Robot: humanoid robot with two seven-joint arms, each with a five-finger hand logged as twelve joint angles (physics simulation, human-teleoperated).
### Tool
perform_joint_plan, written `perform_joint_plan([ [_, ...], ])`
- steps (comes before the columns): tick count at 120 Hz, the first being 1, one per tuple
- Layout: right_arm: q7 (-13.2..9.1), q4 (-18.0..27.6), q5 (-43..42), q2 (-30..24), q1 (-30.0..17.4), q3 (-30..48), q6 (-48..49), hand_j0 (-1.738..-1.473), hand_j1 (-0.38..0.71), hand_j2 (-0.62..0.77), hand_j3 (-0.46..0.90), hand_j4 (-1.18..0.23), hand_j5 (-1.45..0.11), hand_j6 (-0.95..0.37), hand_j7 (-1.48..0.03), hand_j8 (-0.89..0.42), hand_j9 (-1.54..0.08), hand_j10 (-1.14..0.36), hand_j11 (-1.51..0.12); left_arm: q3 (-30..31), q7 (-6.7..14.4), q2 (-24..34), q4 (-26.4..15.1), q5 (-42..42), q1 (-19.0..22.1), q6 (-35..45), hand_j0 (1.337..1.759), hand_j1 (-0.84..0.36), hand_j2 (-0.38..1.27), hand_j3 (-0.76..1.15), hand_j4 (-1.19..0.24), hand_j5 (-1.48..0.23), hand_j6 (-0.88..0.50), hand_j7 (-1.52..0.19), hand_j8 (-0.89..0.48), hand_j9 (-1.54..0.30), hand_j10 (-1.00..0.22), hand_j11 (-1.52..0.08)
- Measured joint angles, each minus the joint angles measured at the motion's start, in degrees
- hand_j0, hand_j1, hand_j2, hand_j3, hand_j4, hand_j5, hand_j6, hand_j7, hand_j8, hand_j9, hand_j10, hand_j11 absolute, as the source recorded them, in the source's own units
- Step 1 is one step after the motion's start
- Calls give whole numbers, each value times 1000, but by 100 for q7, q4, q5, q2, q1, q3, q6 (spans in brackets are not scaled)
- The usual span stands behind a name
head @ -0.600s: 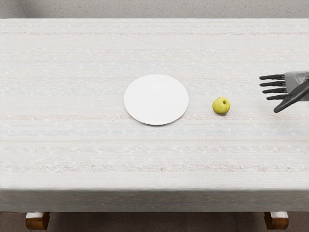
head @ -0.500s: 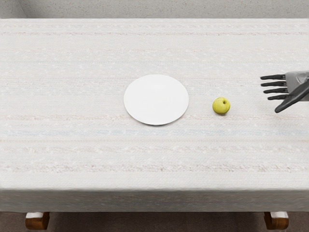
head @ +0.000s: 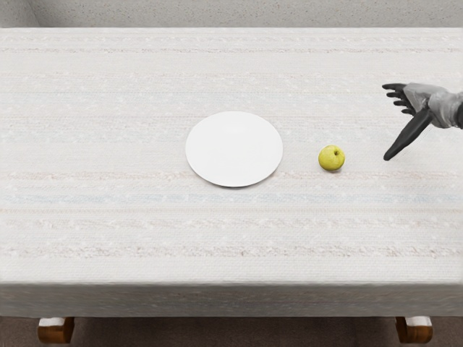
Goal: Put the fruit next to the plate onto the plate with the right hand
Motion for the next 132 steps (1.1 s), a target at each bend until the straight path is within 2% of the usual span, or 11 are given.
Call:
perform_joint_plan([
  [13,137,67,5,176,-312,-18,-598,-1658,-349,1,0,-3,0,-4,0,-3,0,-2,0,-1,0,0,0,1,-41,0,1658,343,1,0,-5,-7,-6,-7,-6,-7,-5,-7],
  [24,182,-145,-18,457,-446,-42,-854,-1658,-342,0,0,-8,-8,-10,-7,-9,-8,-8,-8,2,0,0,0,0,-38,0,1658,343,1,0,-6,-7,-6,-7,-6,-7,-5,-7],
  [51,215,-321,-81,785,-639,-59,-1164,-1658,-173,-28,0,-150,-192,-151,-192,-150,-192,-149,-192,6,1,0,0,1,-2,-1,1658,343,1,0,-6,-7,-6,-7,-6,-7,-5,-7],
  [64,214,-339,-276,1017,-644,-63,-1387,-1658,-126,-35,0,-189,-244,-191,-243,-190,-244,-189,-244,7,0,0,0,0,0,0,1658,343,1,0,-6,-7,-6,-7,-6,-7,-5,-7],
  [111,145,-345,-896,1450,-482,-210,-1261,-1658,-128,-35,0,-188,-242,-189,-241,-188,-242,-187,-242,7,0,0,0,0,0,-1,1658,343,1,0,-5,-7,-6,-7,-5,-7,-5,-6],
  [132,142,-337,-914,1489,-521,-230,-1132,-1658,-52,-47,0,-250,-323,-252,-323,-251,-323,-250,-323,5,1,0,0,2,0,1,1658,343,1,0,-6,-7,-6,-7,-6,-7,-5,-7],
])
